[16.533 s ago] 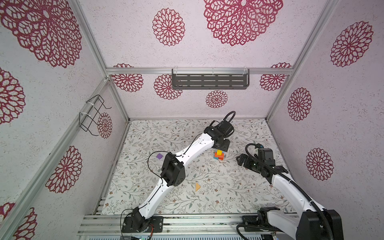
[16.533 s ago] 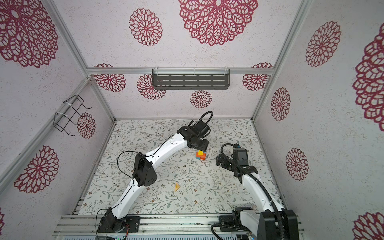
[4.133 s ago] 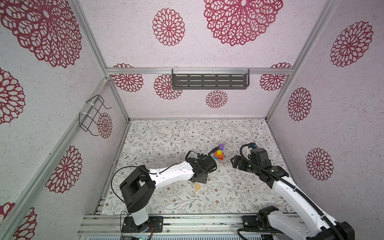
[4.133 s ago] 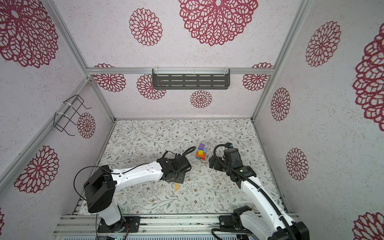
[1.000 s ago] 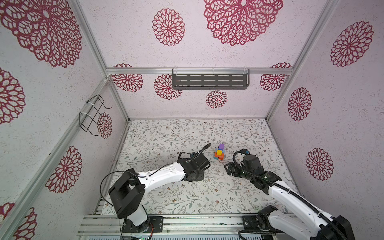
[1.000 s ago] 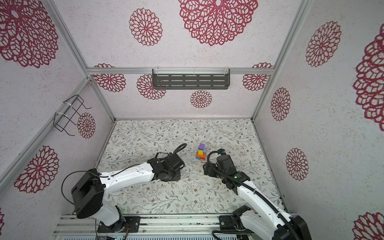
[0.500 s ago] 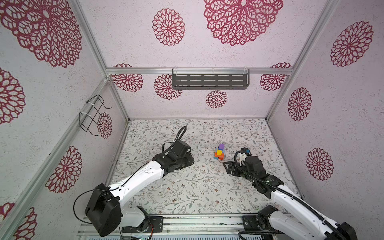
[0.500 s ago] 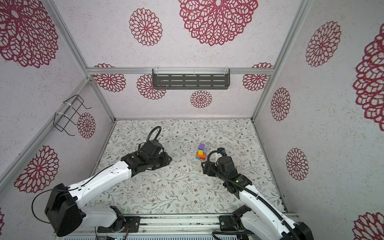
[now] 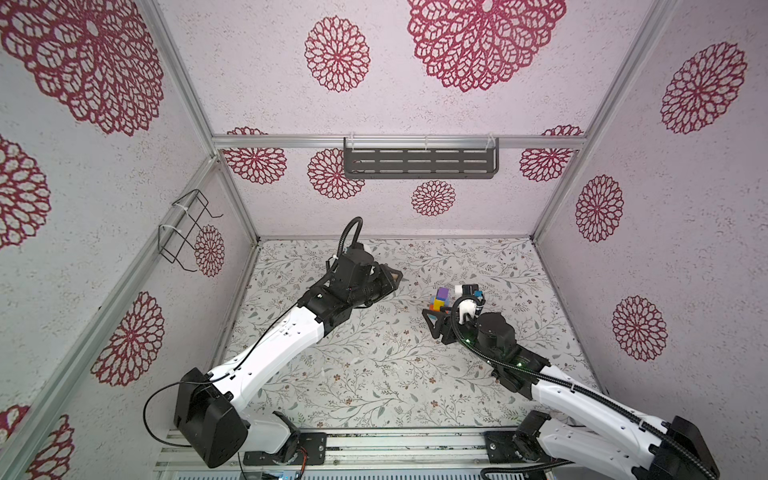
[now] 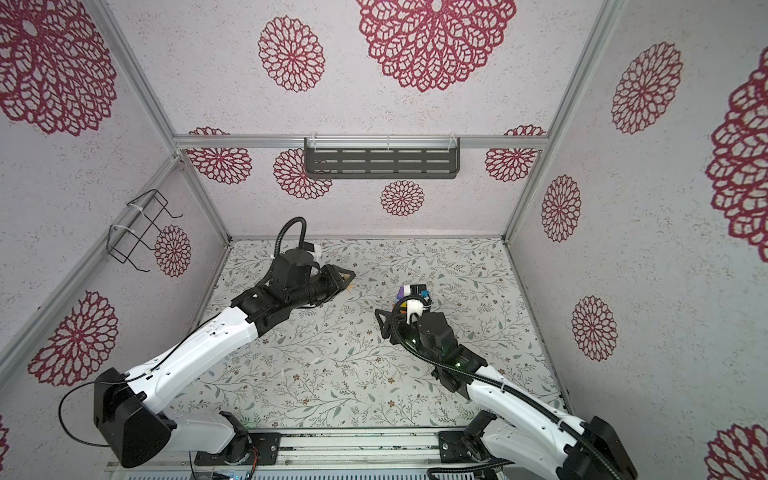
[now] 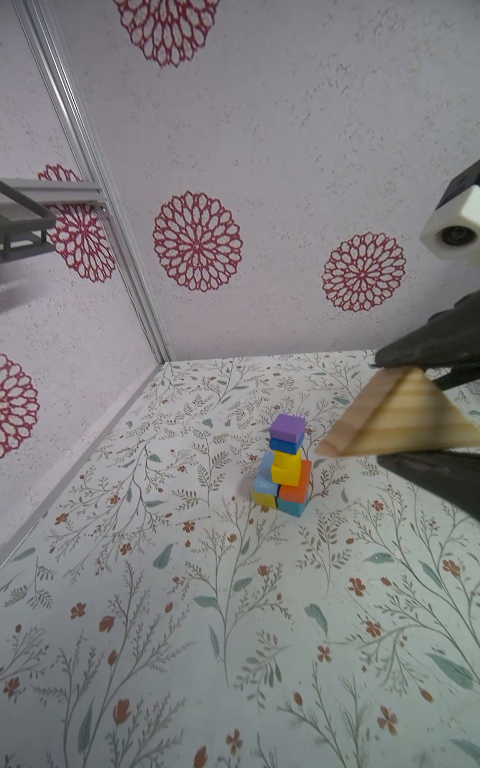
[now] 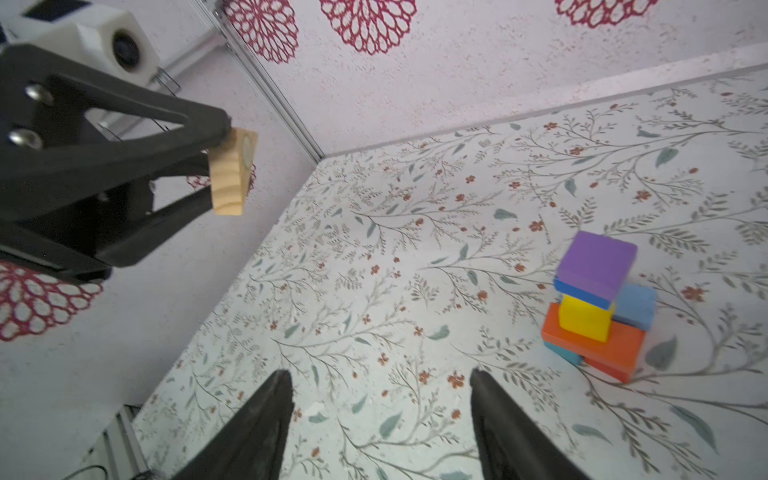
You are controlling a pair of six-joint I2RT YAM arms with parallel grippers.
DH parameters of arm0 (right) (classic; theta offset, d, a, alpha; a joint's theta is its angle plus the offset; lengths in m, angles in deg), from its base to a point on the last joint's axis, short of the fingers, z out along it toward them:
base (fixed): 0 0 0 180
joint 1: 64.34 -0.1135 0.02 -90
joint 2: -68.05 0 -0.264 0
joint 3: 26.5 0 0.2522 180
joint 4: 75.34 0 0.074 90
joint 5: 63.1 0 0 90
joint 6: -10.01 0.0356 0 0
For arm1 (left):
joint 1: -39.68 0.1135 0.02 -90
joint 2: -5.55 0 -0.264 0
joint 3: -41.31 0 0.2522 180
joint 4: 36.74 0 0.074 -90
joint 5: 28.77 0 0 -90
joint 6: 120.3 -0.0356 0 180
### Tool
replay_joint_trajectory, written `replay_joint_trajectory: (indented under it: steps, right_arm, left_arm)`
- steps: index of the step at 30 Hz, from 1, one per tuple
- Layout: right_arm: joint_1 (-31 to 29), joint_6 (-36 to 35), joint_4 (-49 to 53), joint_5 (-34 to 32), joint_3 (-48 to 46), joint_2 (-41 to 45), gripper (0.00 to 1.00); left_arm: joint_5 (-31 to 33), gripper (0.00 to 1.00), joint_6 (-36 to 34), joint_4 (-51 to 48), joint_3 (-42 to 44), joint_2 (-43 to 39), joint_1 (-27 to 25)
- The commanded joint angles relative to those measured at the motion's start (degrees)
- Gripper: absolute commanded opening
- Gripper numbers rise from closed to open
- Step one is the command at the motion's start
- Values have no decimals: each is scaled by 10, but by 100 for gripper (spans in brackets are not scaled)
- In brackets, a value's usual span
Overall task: Build the wood block tower
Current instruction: 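Raise the wedge with the left gripper while the right gripper reaches toward it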
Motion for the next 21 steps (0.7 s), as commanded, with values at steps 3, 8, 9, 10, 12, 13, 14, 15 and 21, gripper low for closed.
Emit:
replay_joint_trajectory:
  steps: [3,8,9,10,12,13,14,15,21]
  right_arm:
    - [-9,-27,-95,-16,45,-29,62]
    - [-11,-38,-120,-10,73,-59,56]
    - [-12,-40,-123,-7,79,-67,54]
    - [-12,-41,-125,-4,85,-71,53]
    - [-12,-39,-131,-2,95,-79,51]
    - [-12,-40,-134,-1,99,-83,51]
    - [-12,-39,-136,0,105,-86,51]
    - [-12,-38,-137,1,111,-91,51]
    - [-12,-35,-137,4,143,-125,64]
  left_arm:
    - [-25,26,13,21,-39,26,10]
    - [-49,26,15,29,-49,42,21]
    - [-51,26,16,31,-50,44,24]
    - [-54,26,16,31,-51,46,25]
    - [-59,25,16,32,-52,48,29]
    - [-61,26,16,34,-52,49,30]
    - [-63,25,16,36,-52,50,32]
    - [-65,25,17,37,-53,52,33]
    - [-80,25,15,42,-67,59,37]
